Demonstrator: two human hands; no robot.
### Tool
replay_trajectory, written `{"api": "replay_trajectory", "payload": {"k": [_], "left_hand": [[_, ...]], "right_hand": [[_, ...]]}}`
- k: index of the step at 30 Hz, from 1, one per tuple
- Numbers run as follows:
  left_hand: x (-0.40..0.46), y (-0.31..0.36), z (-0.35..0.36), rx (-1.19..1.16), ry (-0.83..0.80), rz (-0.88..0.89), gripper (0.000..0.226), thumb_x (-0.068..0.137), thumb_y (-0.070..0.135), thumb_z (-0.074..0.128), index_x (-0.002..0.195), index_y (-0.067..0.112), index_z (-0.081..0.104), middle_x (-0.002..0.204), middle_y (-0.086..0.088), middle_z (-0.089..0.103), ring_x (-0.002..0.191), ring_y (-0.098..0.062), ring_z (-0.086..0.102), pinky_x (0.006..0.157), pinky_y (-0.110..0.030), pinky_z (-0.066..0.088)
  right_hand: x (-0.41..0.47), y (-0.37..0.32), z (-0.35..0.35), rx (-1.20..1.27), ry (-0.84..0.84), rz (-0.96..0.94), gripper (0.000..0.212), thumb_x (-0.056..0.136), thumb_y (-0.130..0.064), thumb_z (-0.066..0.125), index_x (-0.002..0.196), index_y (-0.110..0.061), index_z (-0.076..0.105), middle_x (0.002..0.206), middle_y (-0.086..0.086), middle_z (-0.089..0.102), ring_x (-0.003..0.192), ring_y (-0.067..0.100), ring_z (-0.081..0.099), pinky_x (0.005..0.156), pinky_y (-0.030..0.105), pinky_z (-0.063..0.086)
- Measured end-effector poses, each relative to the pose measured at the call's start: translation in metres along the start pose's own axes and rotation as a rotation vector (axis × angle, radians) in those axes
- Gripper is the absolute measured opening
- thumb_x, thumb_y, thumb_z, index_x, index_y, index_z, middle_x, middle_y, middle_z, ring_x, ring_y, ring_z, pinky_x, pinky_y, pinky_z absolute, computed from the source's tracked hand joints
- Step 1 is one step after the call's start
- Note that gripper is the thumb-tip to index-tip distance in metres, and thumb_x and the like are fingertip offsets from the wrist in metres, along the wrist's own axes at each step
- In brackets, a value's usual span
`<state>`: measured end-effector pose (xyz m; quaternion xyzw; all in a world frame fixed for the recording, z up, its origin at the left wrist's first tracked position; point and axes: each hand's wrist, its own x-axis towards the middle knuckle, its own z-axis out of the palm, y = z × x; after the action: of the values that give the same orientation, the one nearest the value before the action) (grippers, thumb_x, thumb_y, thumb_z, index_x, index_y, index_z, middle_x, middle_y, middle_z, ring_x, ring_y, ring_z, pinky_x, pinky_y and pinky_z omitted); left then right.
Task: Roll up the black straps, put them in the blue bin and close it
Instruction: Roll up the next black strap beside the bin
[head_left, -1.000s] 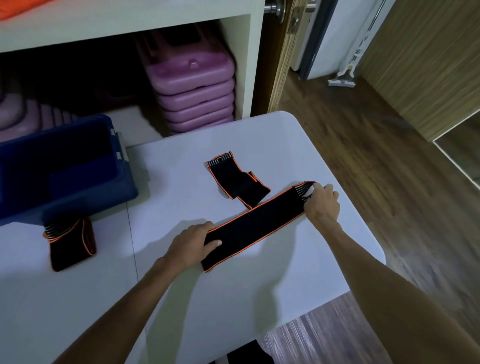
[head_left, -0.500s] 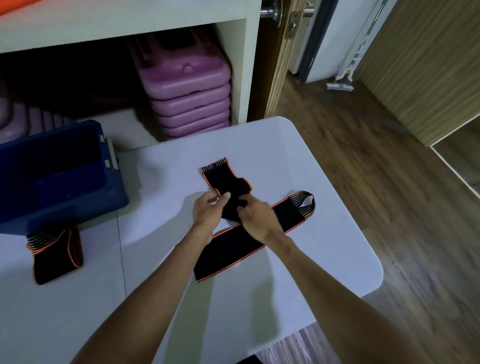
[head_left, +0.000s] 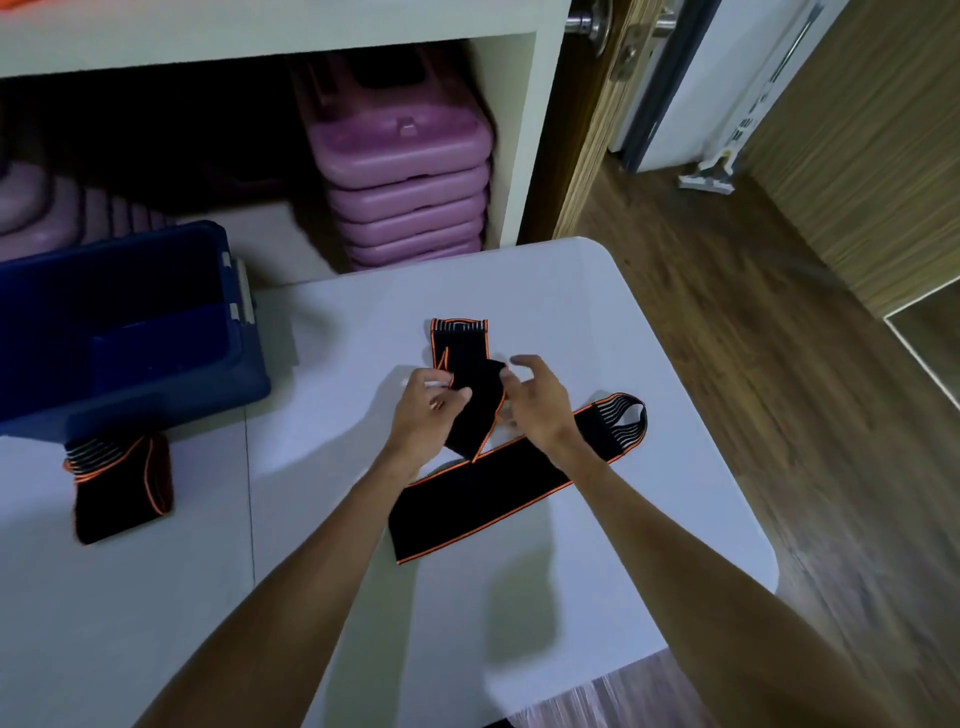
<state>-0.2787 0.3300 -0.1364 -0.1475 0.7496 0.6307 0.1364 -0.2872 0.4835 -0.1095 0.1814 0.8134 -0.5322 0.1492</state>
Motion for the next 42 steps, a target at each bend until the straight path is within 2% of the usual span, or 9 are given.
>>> {"api": "replay_trajectory", "payload": {"k": [2,5,8,12,16,25,31,36,42], "left_hand": [[0.002,0.002,0.004,0.102,0.089,0.058,0.020,0.091,0.018,0.061,0.108,0.010,0.055,0.087,0.001,0.068,0.092,-0.018,0.066,0.076,-0.019,0.041],[0.007,-0.005,-0.013,0.375,0.166,0.214,0.023,0.090,0.018,0.060,0.112,0.011,0.057,0.104,-0.004,0.060,0.095,-0.017,0.060,0.083,-0.016,0.038],[0.004,-0.021,-0.033,0.641,0.061,0.296,0.033,0.089,0.028,0.062,0.119,0.017,0.056,0.118,-0.005,0.055,0.111,-0.022,0.055,0.097,-0.037,0.043],[-0.011,-0.039,-0.048,0.940,0.159,0.424,0.045,0.087,0.035,0.062,0.128,0.017,0.053,0.134,-0.009,0.051,0.130,-0.030,0.043,0.108,-0.043,0.030],[-0.015,-0.050,-0.065,1.137,0.211,0.379,0.054,0.084,0.036,0.065,0.130,0.011,0.052,0.144,-0.019,0.044,0.139,-0.037,0.033,0.110,-0.056,0.026],[-0.015,-0.056,-0.085,1.145,0.159,0.331,0.059,0.074,0.042,0.075,0.122,0.015,0.055,0.142,-0.024,0.042,0.140,-0.043,0.025,0.106,-0.056,0.031],[-0.018,-0.033,-0.105,1.159,0.089,0.322,0.062,0.066,0.048,0.078,0.112,0.015,0.053,0.116,-0.012,0.050,0.115,-0.034,0.042,0.097,-0.046,0.035],[-0.045,-0.009,-0.095,0.968,-0.093,0.319,0.059,0.070,0.053,0.070,0.116,0.027,0.043,0.115,0.006,0.032,0.089,-0.020,0.056,0.079,-0.036,0.051],[-0.078,-0.010,-0.060,0.942,-0.224,0.313,0.066,0.068,0.069,0.063,0.119,0.035,0.040,0.118,0.011,0.035,0.095,-0.013,0.056,0.079,-0.035,0.052]], "right_hand": [[-0.013,-0.002,0.011,0.177,-0.192,0.089,0.028,0.100,-0.025,0.051,0.127,-0.016,0.049,0.087,0.027,0.071,0.063,0.036,0.072,0.057,0.038,0.061],[-0.025,0.001,0.015,0.215,-0.383,0.123,0.025,0.100,-0.022,0.050,0.125,-0.016,0.048,0.085,0.027,0.072,0.052,0.032,0.069,0.046,0.032,0.056],[-0.016,0.010,0.012,-0.016,-0.170,-0.027,0.024,0.098,-0.032,0.052,0.118,-0.020,0.057,0.080,0.009,0.075,0.054,0.026,0.069,0.044,0.028,0.051],[0.010,0.016,0.004,-0.345,0.242,-0.245,0.026,0.099,-0.033,0.047,0.120,-0.021,0.058,0.113,0.005,0.060,0.103,0.022,0.059,0.076,0.036,0.052],[0.031,0.020,0.004,-0.508,0.200,-0.199,0.030,0.099,-0.037,0.046,0.123,-0.023,0.057,0.135,0.009,0.040,0.124,0.030,0.037,0.083,0.040,0.050],[0.028,0.019,0.017,-0.731,0.140,-0.238,0.034,0.100,-0.041,0.042,0.123,-0.020,0.055,0.149,0.011,0.036,0.130,0.033,0.037,0.099,0.050,0.039],[0.023,0.025,-0.020,-0.547,0.280,-0.229,0.023,0.098,-0.020,0.042,0.094,-0.009,0.061,0.100,0.010,0.067,0.104,0.033,0.054,0.081,0.045,0.050],[0.010,0.026,-0.065,-0.406,0.492,-0.120,0.038,0.087,0.006,0.036,0.107,-0.003,0.066,0.099,0.014,0.068,0.089,0.033,0.062,0.080,0.045,0.053],[-0.001,0.043,-0.090,-0.466,0.517,-0.034,0.041,0.077,0.007,0.037,0.100,-0.008,0.068,0.088,0.010,0.066,0.078,0.030,0.060,0.063,0.036,0.049]]}}
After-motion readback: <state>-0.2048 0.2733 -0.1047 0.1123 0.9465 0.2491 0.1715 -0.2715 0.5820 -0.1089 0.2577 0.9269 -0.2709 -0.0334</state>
